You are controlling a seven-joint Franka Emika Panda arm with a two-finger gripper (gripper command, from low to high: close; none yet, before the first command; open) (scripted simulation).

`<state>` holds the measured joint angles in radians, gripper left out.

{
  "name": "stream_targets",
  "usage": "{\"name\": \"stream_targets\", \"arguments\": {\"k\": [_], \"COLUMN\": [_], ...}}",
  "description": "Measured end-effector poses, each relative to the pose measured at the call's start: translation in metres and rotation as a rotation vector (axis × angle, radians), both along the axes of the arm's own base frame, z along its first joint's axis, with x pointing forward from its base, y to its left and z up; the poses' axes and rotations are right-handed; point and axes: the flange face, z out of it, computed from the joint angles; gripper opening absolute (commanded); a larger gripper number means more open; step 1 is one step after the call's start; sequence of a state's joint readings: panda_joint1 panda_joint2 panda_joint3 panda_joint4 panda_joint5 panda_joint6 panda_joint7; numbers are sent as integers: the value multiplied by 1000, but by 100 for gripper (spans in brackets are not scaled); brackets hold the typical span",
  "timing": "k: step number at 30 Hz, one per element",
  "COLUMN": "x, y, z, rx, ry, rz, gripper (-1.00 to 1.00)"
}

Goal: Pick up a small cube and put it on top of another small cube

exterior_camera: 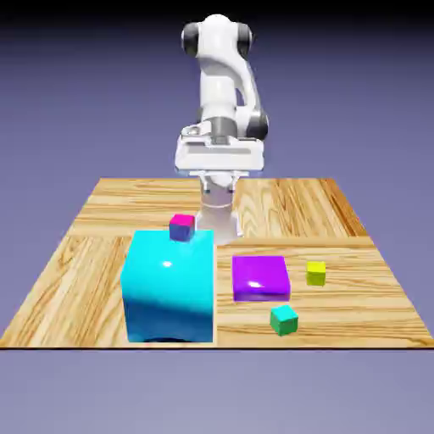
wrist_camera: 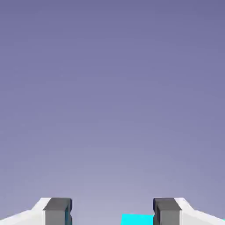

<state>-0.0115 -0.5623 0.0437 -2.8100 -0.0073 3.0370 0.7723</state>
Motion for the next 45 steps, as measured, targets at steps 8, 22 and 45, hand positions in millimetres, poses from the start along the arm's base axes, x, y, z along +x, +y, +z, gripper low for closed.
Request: {"name": "stream_targets", "arguments": {"k": [8,22,45], "x": [3,-12,-108], "y": [56,141,254], "z": [-31,-113,-241], "rx": [-37,-63,2], "ry": [60,189,429], "rz": [-26,-67,-125], "gripper": [0,0,0]}}
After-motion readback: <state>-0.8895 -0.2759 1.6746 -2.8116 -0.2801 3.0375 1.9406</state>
